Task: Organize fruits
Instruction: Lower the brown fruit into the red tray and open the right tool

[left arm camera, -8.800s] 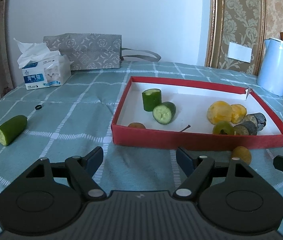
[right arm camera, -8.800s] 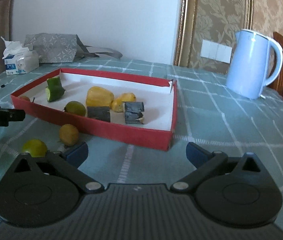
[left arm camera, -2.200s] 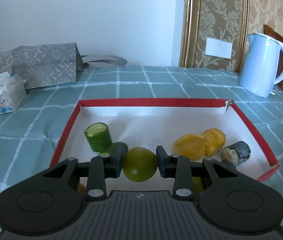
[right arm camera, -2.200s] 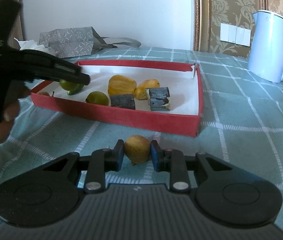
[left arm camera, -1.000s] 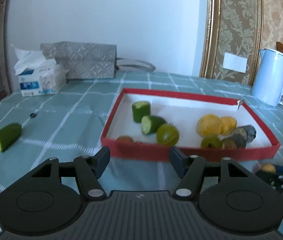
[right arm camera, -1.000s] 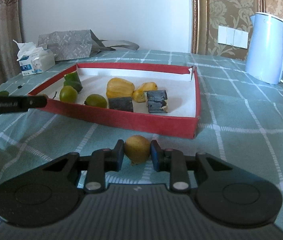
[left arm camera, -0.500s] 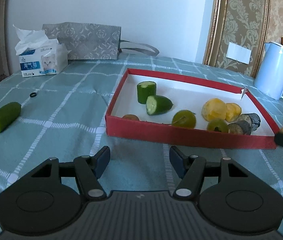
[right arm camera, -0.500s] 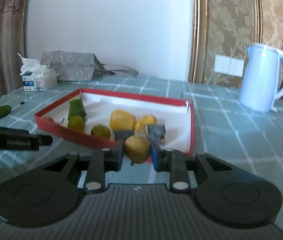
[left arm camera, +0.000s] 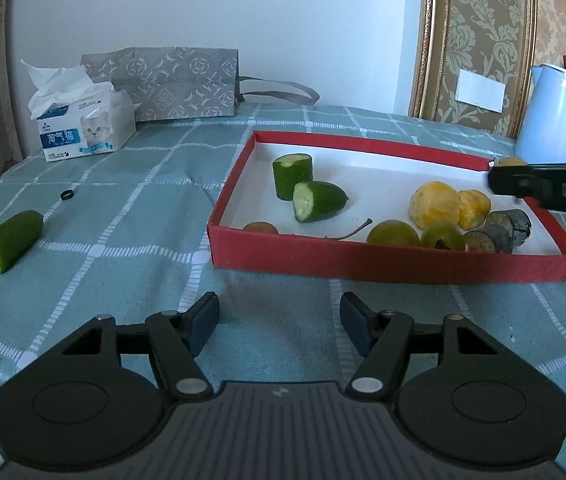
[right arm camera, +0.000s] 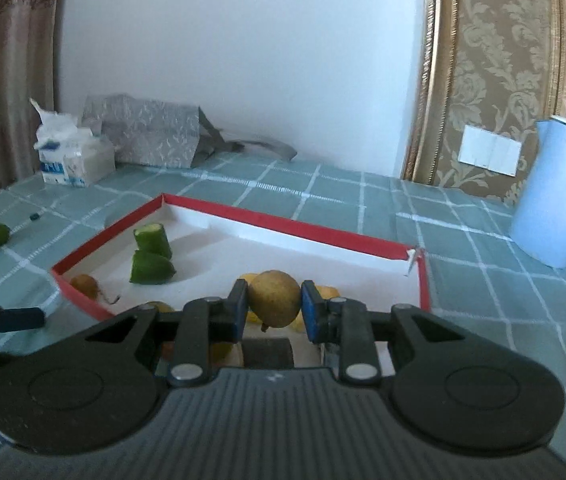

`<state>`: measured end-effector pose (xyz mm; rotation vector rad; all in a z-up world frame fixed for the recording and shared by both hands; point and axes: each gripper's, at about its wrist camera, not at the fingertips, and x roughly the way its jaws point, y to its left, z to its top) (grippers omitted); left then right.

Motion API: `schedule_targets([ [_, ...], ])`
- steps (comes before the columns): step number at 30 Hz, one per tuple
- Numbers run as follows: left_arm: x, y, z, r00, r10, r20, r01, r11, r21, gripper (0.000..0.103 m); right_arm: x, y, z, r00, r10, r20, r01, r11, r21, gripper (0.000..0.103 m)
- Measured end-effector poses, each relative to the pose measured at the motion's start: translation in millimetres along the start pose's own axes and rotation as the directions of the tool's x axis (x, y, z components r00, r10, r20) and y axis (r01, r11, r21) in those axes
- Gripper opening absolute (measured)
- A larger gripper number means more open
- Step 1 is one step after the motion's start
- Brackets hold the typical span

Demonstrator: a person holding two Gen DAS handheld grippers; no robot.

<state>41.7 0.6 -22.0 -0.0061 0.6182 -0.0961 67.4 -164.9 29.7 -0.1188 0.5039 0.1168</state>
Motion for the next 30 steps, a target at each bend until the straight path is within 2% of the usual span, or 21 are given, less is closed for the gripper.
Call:
schedule_targets([
  [10, 1.9, -2.9, 0.3, 1.000, -0.003, -0.003, 0.003, 1.000, 0.012, 0.072, 53.6, 29.5, 6.8, 0.995, 0.051, -0.088, -0.056, 0.997, -0.053, 0.026],
  [11, 1.9, -2.6, 0.4, 1.000, -0.005, -0.003, 0.005, 1.000, 0.009, 0.072, 56.4, 31.1, 6.6, 0.995, 0.046, -0.088, -0.051, 0.997, -0.051, 0.028],
  [14, 2.4, -3.0, 0.4, 1.000, -0.004, -0.003, 0.004, 1.000, 0.012, 0.072, 56.3, 32.1, 5.7, 0.996, 0.041, -0.076, -0.045, 0.998, -0.044, 0.041],
  [16, 2.7, -2.2, 0.3, 1.000, -0.003, -0.004, 0.003, 1.000, 0.015, 0.073, 51.5, 29.8, 5.9, 0.998, 0.024, -0.061, -0.027, 0.999, -0.039, 0.060],
  [20, 2.6, -1.5, 0.2, 1.000, -0.004, -0.004, 0.005, 1.000, 0.011, 0.073, 33.8, 18.5, 6.1, 1.000, 0.010, -0.028, -0.010, 1.000, 0.004, 0.073],
  [24, 1.0, 1.1, 1.1, 1.000, 0.012, -0.002, -0.012, 1.000, -0.016, 0.073, 7.9, 8.6, -3.2, 1.000, 0.006, -0.014, -0.005, 0.998, 0.066, 0.095],
  [27, -1.4, 3.1, 1.6, 0.999, 0.031, 0.010, -0.031, 0.999, -0.026, 0.073, -15.4, 7.7, -14.2, 1.000, -0.014, 0.011, 0.013, 0.997, 0.075, 0.102],
  [30, -5.5, 3.1, 1.1, 0.999, 0.033, 0.018, -0.032, 0.999, -0.029, 0.073, -38.0, 8.1, -28.2, 0.999, -0.034, 0.041, 0.031, 0.996, 0.079, 0.103],
])
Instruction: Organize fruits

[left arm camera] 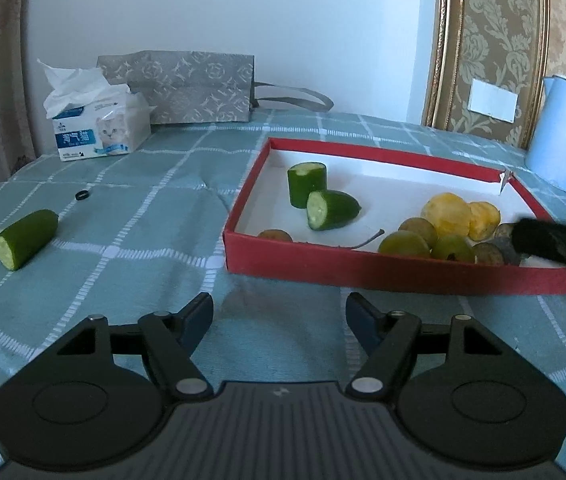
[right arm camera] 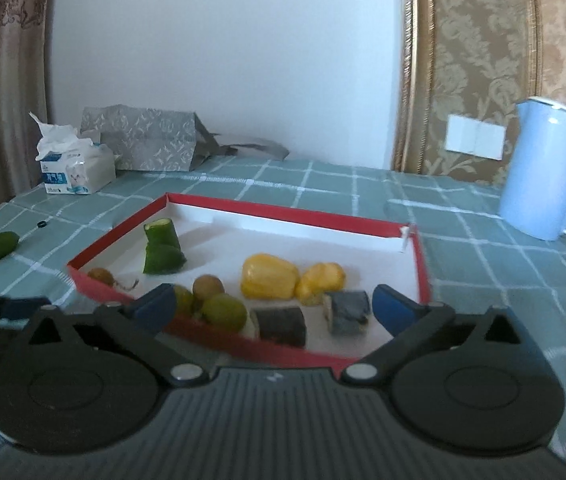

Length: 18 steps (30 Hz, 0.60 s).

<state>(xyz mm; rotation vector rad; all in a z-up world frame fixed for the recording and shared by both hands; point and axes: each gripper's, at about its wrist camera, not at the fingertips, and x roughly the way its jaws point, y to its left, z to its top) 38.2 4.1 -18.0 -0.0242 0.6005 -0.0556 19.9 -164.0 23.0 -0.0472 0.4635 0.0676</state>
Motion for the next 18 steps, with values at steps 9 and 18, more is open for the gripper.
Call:
schedule_targets([
  [9, -20.0, -11.8, -5.3, 0.999, -0.003, 0.034, 0.003, 1.000, 0.022, 0.074, -34.8, -16.4, -38.7, 0.999, -0.050, -0.019, 0.052, 0.994, 0.094, 0.103],
  [18, -41.8, -21.0, -8.7, 0.999, -0.012, 0.047, 0.011, 1.000, 0.004, 0.077, -29.6, -8.6, -44.5, 0.991, -0.120, -0.056, 0.124, 0.989, 0.076, 0.103],
])
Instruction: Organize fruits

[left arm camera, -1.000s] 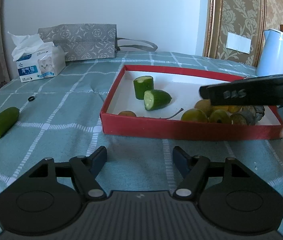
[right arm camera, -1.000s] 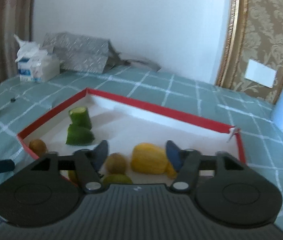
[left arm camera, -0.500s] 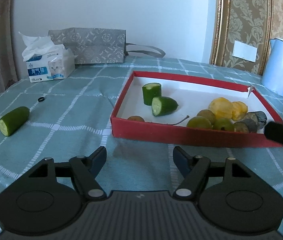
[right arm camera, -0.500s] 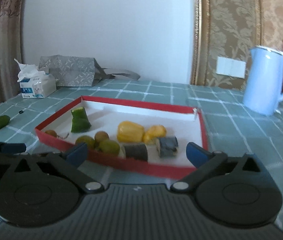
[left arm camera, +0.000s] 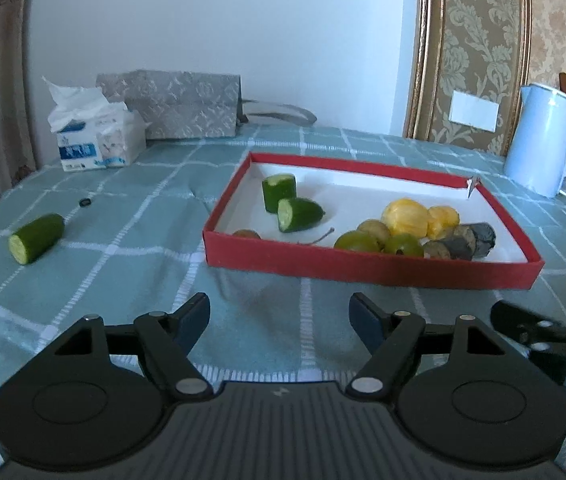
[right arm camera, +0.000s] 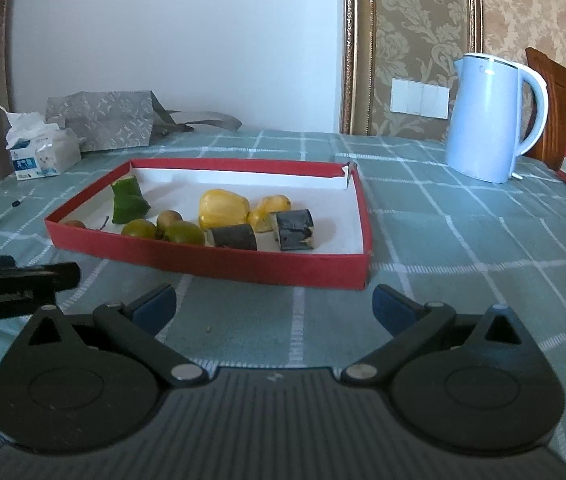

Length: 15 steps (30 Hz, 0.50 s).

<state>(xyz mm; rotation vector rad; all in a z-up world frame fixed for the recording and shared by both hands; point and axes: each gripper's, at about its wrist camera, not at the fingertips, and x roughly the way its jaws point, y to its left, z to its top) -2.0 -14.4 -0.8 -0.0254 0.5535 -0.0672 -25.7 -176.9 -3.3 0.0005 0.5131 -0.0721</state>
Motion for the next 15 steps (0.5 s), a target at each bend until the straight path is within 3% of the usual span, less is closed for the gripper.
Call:
schedule_targets([
  [4, -14.0, -2.4, 5.7, 0.999, 0.012, 0.038, -0.012, 1.000, -0.002, 0.081, -0.9, 1.7, 0.8, 1.000, -0.028, 0.010, 0.027, 1.000, 0.005, 0.103],
  [15, -31.2, -13.3, 9.7, 0.996, 0.027, 0.091, -0.031, 0.999, 0.035, 0.081, 1.7, 6.4, 3.0, 1.000, -0.025, 0.002, 0.025, 1.000, 0.009, 0.103],
])
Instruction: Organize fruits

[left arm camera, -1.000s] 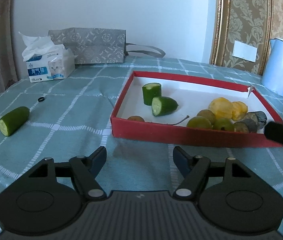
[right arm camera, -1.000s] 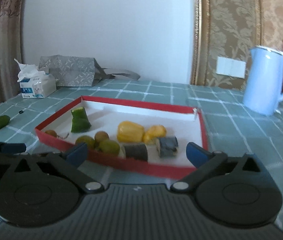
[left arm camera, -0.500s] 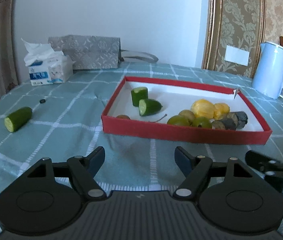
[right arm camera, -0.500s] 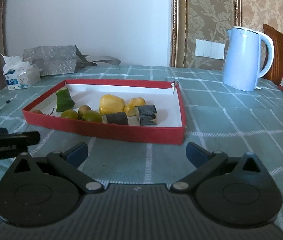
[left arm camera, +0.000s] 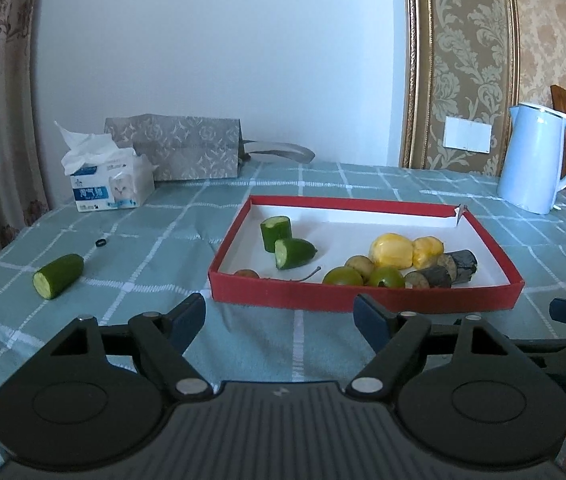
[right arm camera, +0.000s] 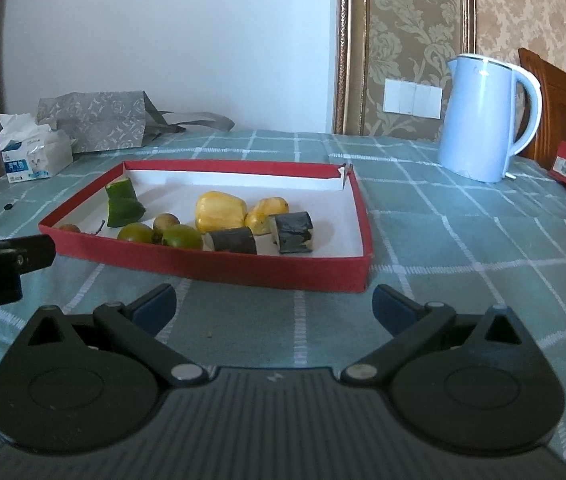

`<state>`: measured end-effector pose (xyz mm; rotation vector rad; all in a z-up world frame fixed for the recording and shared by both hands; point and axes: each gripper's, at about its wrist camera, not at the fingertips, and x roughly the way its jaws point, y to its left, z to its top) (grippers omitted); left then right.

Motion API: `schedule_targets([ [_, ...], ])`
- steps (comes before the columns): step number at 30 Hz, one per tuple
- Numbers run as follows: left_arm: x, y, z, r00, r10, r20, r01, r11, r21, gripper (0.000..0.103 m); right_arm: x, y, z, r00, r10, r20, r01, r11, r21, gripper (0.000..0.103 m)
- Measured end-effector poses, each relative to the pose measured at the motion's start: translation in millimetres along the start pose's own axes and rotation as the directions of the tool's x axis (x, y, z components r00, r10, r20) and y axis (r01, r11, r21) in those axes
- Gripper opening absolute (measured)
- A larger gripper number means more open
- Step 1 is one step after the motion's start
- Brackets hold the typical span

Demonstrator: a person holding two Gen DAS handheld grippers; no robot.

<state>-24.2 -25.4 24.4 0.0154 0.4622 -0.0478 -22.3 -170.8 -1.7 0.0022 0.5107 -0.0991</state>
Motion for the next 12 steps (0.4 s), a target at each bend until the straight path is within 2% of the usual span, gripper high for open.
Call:
schedule_targets([
  [12, -0.3, -0.9, -0.8, 1.000, 0.013, 0.002, -0.013, 1.000, 0.003, 0.081, 4.5, 5.8, 0.1, 1.000, -0.013, -0.015, 0.012, 1.000, -0.025, 0.103],
])
